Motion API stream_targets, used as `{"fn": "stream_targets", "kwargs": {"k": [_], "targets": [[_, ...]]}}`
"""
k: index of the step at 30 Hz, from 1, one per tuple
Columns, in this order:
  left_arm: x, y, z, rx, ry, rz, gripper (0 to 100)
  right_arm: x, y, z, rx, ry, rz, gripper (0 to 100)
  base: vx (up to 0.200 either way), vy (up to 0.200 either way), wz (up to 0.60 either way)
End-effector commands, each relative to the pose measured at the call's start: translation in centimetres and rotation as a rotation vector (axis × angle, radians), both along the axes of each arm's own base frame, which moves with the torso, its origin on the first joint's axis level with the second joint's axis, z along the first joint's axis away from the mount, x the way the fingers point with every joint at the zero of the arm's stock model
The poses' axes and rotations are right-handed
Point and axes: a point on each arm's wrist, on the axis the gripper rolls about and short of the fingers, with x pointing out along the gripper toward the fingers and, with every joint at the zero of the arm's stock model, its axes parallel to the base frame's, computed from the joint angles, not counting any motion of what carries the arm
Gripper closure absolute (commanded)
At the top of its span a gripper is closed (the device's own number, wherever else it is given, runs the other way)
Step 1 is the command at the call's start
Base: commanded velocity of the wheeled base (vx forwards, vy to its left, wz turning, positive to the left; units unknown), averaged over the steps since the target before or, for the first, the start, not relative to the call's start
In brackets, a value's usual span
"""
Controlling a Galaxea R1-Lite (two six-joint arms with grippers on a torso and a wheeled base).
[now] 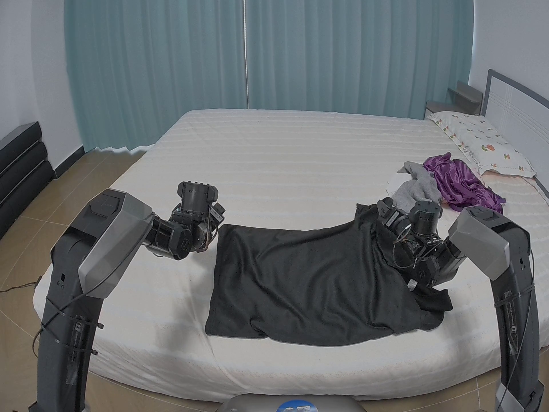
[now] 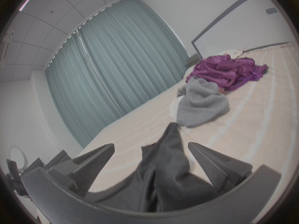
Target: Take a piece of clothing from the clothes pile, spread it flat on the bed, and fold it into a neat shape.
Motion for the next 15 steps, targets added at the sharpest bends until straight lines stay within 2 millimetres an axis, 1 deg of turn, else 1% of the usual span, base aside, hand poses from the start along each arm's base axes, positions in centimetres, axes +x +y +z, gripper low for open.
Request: {"fn": "stream_targets", "kwargs": {"k": [1, 3, 6, 7, 8, 9, 10, 11, 13, 14, 15], "targets": [[-4.2, 1.4, 2.7, -0.041, 0.079, -0.080, 0, -3.9, -1.6, 2.2, 0.059, 0.072, 0.062, 0, 0.000, 0.000, 0.00], [-6.1, 1.8, 3.8, -0.062, 0.099, -0.117, 0, -5.7, -1.8, 3.1, 0.110, 0.105, 0.095, 0, 0.000, 0.000, 0.00], [-9.6, 2.1, 5.3, -0.089, 0.126, -0.170, 0, -8.7, -2.0, 3.8, 0.158, 0.160, 0.133, 0, 0.000, 0.000, 0.00], [-10.3, 2.2, 5.4, -0.097, 0.135, -0.179, 0, -9.3, -2.0, 3.9, 0.164, 0.166, 0.134, 0, 0.000, 0.000, 0.00], [-11.8, 2.1, 5.5, -0.120, 0.153, -0.202, 0, -10.6, -2.0, 4.0, 0.174, 0.176, 0.139, 0, 0.000, 0.000, 0.00], [-12.5, 1.9, 5.5, -0.131, 0.157, -0.218, 0, -11.3, -2.1, 4.0, 0.177, 0.178, 0.138, 0, 0.000, 0.000, 0.00], [-12.5, 1.9, 5.5, -0.131, 0.157, -0.218, 0, -11.3, -2.1, 4.0, 0.177, 0.178, 0.138, 0, 0.000, 0.000, 0.00], [-14.5, 1.8, 5.3, -0.147, 0.165, -0.233, 0, -13.1, -2.2, 4.3, 0.181, 0.162, 0.147, 0, 0.000, 0.000, 0.00], [-15.8, 2.0, 5.2, -0.153, 0.164, -0.239, 0, -14.7, -2.4, 4.2, 0.183, 0.168, 0.154, 0, 0.000, 0.000, 0.00], [-16.1, 2.1, 5.3, -0.157, 0.160, -0.240, 0, -15.2, -2.4, 4.1, 0.183, 0.173, 0.158, 0, 0.000, 0.000, 0.00], [-16.7, 2.3, 5.4, -0.178, 0.150, -0.234, 0, -16.2, -2.6, 3.9, 0.187, 0.173, 0.160, 0, 0.000, 0.000, 0.00]]}}
